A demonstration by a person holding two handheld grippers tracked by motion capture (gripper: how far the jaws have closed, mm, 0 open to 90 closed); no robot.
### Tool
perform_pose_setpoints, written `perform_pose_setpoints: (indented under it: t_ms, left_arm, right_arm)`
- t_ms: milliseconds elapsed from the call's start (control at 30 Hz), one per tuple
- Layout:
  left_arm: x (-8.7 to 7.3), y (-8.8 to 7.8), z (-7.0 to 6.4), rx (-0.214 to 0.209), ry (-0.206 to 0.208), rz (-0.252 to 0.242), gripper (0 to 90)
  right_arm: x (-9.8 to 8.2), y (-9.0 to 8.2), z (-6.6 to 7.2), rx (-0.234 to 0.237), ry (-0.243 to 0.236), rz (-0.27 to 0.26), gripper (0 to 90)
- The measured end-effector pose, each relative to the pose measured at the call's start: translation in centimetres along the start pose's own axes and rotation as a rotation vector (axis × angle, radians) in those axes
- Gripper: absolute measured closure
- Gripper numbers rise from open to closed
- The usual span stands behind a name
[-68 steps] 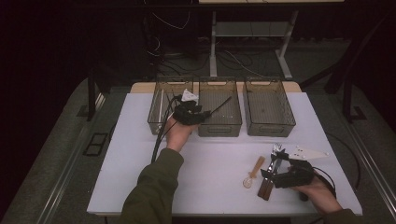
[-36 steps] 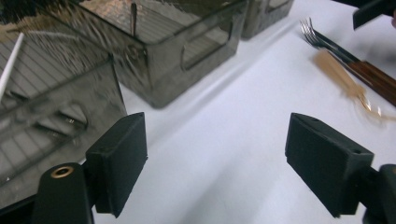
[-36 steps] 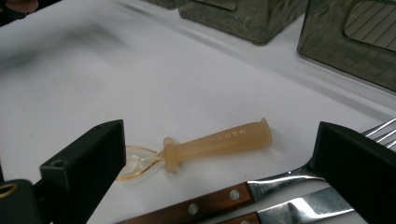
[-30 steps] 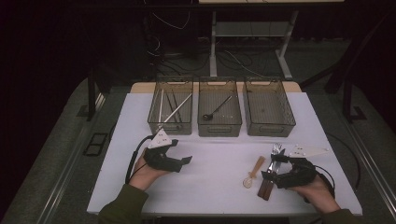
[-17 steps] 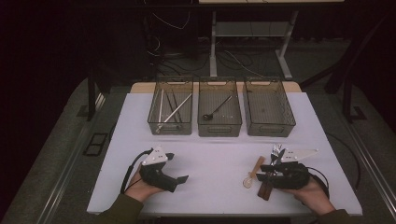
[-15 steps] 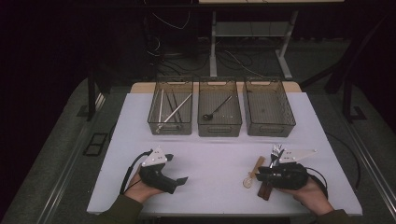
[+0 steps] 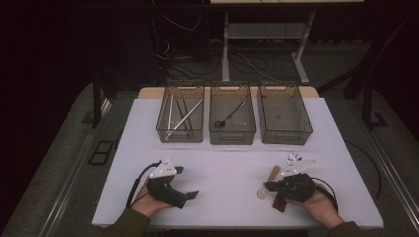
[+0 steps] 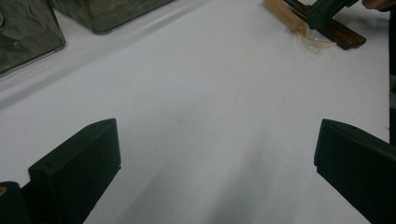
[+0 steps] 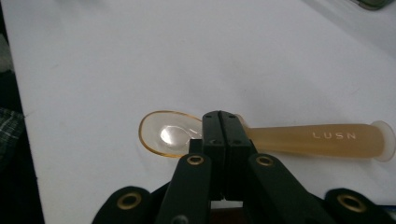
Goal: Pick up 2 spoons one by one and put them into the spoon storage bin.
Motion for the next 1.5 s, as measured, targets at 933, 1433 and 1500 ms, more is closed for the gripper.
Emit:
perform_pose_setpoints:
  t_ms: [933,1433,1500]
  left_arm:
    - [0.0,0.3,0.0,0.005,0.018,-0.007,0.0]
    - [0.1,0.5,0.1,0.013,0.019,-0.007,0.0]
    - [0.1,0.6,0.1,0.012,0.019,-0.007,0.0]
  right_arm:
    - [2.1,3.7,0.1,-0.036,-0.043,0.017,90.0]
    - [3.4,5.3,-0.8,-0.048,-0.033,0.005,90.0]
    - [3.7,5.4,-1.0,-0.053,-0.029,0.0,90.0]
Point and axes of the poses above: each handheld gripper's, and its own axes: y roughly forward along the jaws, x roughly out of its top, z roughly to its left, the point moved 5 cm from there along y, roughly forward along the jaws, and after that the axes turned 7 degrees about -z, right-handed, at the moved point
